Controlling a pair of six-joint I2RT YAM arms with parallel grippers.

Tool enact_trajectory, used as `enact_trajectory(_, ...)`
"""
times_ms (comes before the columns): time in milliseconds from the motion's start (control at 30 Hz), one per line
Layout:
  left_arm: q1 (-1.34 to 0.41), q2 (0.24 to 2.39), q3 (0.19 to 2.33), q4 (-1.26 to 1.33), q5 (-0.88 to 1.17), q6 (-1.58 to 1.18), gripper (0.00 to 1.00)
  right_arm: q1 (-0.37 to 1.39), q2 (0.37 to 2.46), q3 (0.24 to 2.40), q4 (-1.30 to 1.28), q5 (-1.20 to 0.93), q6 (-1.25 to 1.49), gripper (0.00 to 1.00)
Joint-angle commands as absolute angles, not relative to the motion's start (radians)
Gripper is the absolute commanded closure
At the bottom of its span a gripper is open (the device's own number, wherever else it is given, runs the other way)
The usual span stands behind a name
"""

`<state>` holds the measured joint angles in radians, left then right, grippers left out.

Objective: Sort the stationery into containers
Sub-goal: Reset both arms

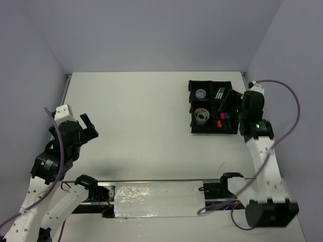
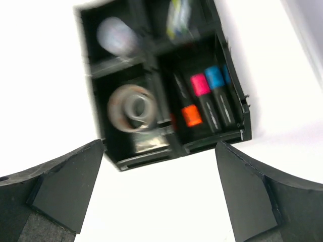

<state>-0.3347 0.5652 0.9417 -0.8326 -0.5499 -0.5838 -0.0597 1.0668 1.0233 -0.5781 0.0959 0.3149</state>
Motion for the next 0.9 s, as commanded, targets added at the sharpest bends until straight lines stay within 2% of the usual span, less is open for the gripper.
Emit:
enact_trajectory(0,-0.328,0.601,1.018,-0.851,-0.670,-0.601,0.01,0.026,0.804,1.065,-0.719,0.139,0.317,0.00)
enact_trajectory(67,-0.328,0.624,1.038,-0.861,-0.704,-0.600,0.01,0.063,0.633,1.026,-0.724,0.135,0.308,0.00)
enact_trajectory(167,-0.328,0.638,1.091,-0.891,-0.729,-0.598,0.01,0.069,0.484,1.048,-0.799,0.158,0.307,0.00)
enact_trajectory(400,-0.328,0.594,1.249,-0.959,-0.672,-0.471,0.01,0.066,0.302,1.186,-0.936,0.040,0.183,0.00)
enact_trajectory(600,-0.328,0.512,1.315,-1.052,-0.634,-0.442,0.01,0.133,0.253,1.241,-1.028,0.198,0.156,0.00)
enact_trajectory(867,-0.328,0.451,1.315,-1.100,-0.623,-0.439,0.01,0.216,0.250,1.244,-1.049,0.268,0.155,0.00)
